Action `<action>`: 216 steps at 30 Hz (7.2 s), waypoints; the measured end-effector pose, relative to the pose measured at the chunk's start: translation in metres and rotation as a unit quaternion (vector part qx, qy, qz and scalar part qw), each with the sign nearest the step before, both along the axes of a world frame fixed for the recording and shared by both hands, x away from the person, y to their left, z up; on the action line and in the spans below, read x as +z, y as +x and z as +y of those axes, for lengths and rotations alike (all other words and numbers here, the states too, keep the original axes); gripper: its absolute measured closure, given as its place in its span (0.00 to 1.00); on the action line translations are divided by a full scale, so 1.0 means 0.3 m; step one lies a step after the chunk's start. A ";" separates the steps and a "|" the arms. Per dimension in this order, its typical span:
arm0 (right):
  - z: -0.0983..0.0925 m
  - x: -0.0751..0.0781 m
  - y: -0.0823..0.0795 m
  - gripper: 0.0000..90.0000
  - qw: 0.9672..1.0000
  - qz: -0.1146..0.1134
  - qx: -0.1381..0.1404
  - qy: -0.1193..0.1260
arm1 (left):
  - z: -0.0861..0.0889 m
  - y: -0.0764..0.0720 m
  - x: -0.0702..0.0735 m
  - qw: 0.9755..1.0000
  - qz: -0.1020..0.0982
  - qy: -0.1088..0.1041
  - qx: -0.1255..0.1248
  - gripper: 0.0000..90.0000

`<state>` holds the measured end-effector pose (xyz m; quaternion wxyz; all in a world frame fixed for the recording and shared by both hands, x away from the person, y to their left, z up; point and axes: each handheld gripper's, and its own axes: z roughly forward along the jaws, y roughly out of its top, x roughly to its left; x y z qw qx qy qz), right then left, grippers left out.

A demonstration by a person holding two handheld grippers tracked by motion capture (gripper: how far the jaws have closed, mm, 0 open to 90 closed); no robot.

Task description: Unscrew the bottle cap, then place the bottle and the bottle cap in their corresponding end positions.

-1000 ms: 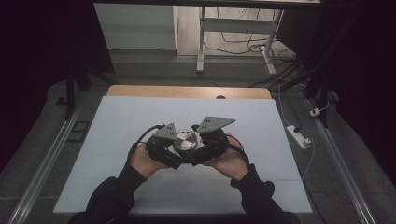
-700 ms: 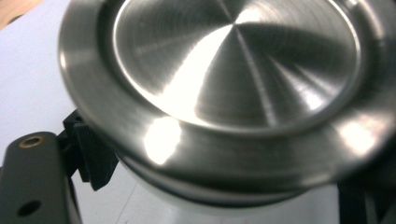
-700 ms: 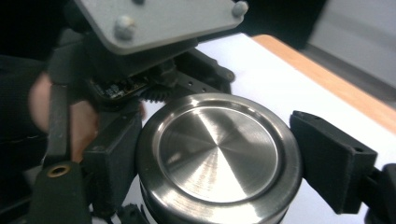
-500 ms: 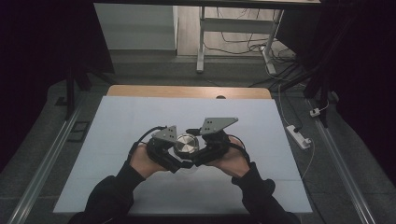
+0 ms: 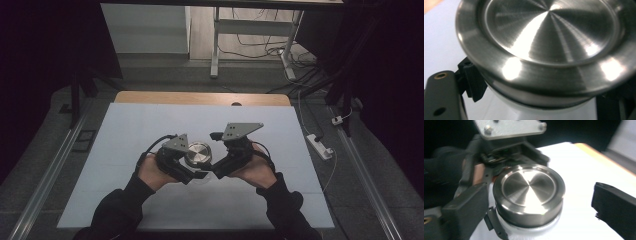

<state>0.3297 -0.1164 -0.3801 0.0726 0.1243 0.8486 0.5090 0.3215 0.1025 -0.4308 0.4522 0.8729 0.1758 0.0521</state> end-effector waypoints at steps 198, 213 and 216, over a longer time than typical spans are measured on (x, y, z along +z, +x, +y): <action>-0.095 -0.208 -0.156 0.22 0.999 0.032 -0.027 0.024 | 0.116 0.047 0.028 0.997 -0.020 -0.004 0.071 0.17; -0.040 -0.275 -0.166 0.22 0.999 0.035 -0.010 0.021 | 0.095 0.101 0.009 0.997 -0.025 0.002 0.077 0.17; -0.031 -0.288 -0.165 0.22 0.999 0.037 -0.008 0.021 | 0.092 0.115 0.002 0.996 -0.027 0.003 0.081 0.17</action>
